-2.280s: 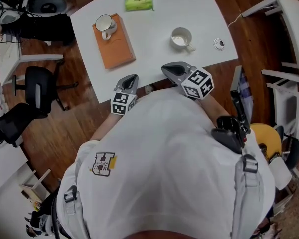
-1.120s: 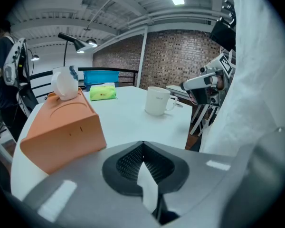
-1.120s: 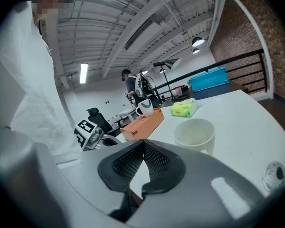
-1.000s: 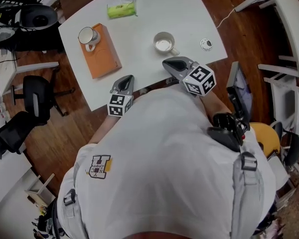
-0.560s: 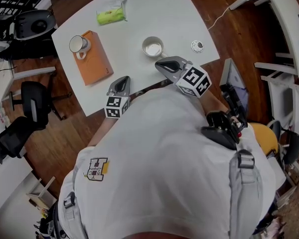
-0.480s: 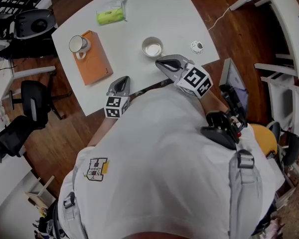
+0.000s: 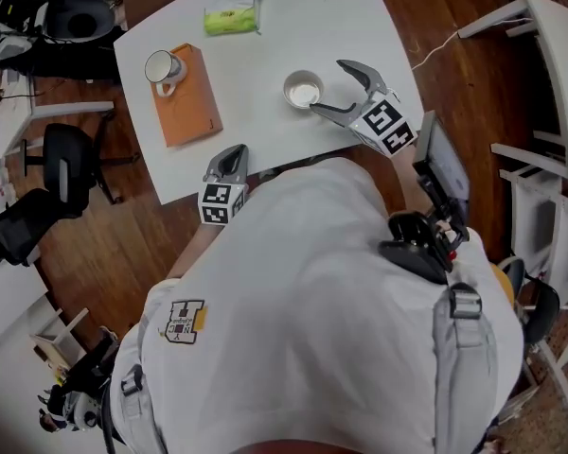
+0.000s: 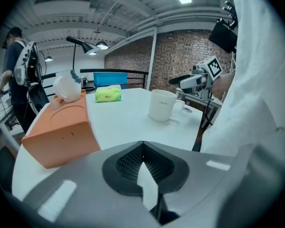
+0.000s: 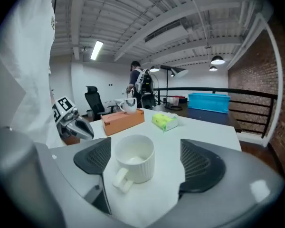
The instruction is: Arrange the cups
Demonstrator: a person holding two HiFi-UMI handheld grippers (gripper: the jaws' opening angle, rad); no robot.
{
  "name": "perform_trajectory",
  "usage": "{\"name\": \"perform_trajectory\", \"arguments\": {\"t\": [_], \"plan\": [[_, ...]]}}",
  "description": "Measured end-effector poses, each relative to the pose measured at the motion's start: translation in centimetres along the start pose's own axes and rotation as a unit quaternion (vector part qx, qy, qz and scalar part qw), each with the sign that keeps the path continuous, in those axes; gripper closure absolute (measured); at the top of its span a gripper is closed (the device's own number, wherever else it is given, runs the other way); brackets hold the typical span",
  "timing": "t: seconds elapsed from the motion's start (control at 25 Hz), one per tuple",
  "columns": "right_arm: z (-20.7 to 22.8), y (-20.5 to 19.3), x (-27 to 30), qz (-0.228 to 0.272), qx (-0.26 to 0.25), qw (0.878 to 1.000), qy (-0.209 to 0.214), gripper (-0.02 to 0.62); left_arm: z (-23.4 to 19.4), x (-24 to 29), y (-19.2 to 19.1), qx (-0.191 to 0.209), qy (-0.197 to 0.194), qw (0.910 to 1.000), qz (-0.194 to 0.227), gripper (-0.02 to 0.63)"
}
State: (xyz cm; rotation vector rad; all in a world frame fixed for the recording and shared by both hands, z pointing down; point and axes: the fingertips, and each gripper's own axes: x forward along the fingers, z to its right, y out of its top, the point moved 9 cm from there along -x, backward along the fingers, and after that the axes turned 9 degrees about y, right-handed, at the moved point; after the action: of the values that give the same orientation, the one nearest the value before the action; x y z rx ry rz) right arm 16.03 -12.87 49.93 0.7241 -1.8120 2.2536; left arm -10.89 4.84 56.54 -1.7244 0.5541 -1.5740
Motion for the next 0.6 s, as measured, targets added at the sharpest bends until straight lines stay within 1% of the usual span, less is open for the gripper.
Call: {"name": "perform_trajectory", "arguments": {"t": [0.08, 0.16, 0.2, 0.28, 0.36, 0.6], "plan": [[0.4, -1.3, 2.2, -0.041, -0.007, 0.999, 0.029, 0.104, -0.4, -0.1, -0.5, -0.007, 0.012, 0.9999, -0.004, 0.606], [0.5, -2.4, 4.3, -0.083, -0.018, 0.995, 0.057, 0.042, -0.6, -0.3, -0.8, -0.014, 0.024, 0.9996, -0.007, 0.606], [0.4, -2.7, 5.1, -0.102, -0.025, 0.992, 0.068, 0.021, -0.6, -0.6, -0.8, -0.019, 0.028, 0.9994, -0.009, 0.606], [0.2, -3.0, 6.4, -0.129, -0.035, 0.987, 0.085, 0.008, -0.5, -1.3, -0.6, -0.027, 0.034, 0.9990, -0.013, 0.606], [0.2, -3.1, 7.7, -0.143, -0.037, 0.985, 0.095, 0.008, -0.7, -1.7, -0.6, -0.034, 0.040, 0.9985, -0.017, 0.606], [-0.2, -3.6, 9.4, -0.163, -0.039, 0.981, 0.094, 0.009, -1.2, -2.3, -1.5, -0.042, 0.057, 0.9973, -0.021, 0.606]]}}
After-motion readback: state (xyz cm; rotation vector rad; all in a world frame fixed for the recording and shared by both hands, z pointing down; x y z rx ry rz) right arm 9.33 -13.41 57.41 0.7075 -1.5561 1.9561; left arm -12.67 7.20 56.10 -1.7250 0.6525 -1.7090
